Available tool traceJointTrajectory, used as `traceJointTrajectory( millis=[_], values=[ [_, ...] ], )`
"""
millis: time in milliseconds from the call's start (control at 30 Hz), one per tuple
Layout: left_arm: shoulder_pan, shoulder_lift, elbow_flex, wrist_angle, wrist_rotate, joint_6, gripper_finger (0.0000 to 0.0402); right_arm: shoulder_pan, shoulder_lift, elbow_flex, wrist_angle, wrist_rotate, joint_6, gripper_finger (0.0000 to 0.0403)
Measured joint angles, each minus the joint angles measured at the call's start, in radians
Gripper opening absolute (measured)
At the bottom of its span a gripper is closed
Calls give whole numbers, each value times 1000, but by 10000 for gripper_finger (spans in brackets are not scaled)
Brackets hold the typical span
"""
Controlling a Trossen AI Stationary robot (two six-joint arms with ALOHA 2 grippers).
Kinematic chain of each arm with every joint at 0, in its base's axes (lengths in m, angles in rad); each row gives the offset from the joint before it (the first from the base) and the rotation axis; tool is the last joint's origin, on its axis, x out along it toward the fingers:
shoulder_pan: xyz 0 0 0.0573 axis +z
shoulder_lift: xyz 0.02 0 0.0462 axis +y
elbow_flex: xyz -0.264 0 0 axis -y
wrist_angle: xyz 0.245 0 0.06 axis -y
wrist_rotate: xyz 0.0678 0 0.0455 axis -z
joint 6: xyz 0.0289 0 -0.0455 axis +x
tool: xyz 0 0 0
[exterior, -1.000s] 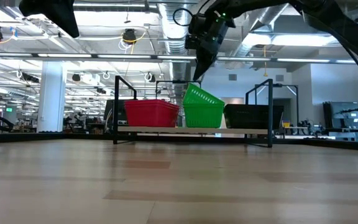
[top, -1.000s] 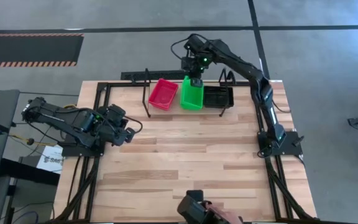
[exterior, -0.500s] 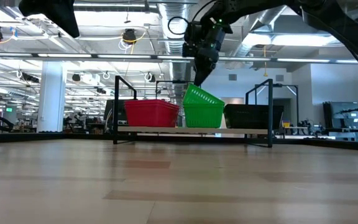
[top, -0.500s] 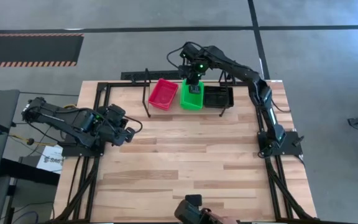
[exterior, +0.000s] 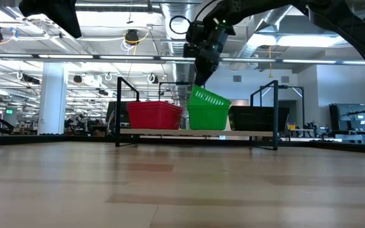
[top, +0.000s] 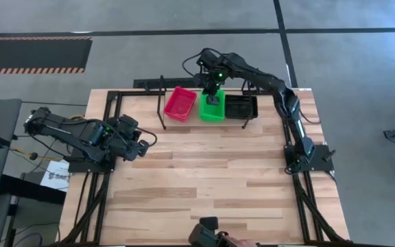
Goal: Stack baskets on shelf by color
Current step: Stack the green bin on top of the other green bins on the shelf, then adjust the stacked bins on the shelf
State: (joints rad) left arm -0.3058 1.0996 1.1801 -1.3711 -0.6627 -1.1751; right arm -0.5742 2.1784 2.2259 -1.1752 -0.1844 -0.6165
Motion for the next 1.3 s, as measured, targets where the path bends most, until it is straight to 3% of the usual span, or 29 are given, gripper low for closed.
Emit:
traceJointTrajectory(
  millis=[300,467,700,833,933,1133,1300],
  values=[
    [0,0,0,0,-6,0,2,-5,3,-57,7,0,-4,2],
    [0,0,0,0,-19,0,2,6,-19,-20,5,23,58,2],
    [5,0,0,0,-26,8,2,10,-131,21,-87,350,266,1],
    [6,0,0,-12,3,38,2,-25,-230,21,-271,567,528,1],
    [6,0,0,-13,29,80,2,-44,-296,13,-401,664,764,1],
    [10,0,0,-37,41,172,2,-23,-526,-221,-397,681,1075,1],
    [15,0,0,-37,78,217,2,31,-709,-569,-386,709,1318,1]
  ],
)
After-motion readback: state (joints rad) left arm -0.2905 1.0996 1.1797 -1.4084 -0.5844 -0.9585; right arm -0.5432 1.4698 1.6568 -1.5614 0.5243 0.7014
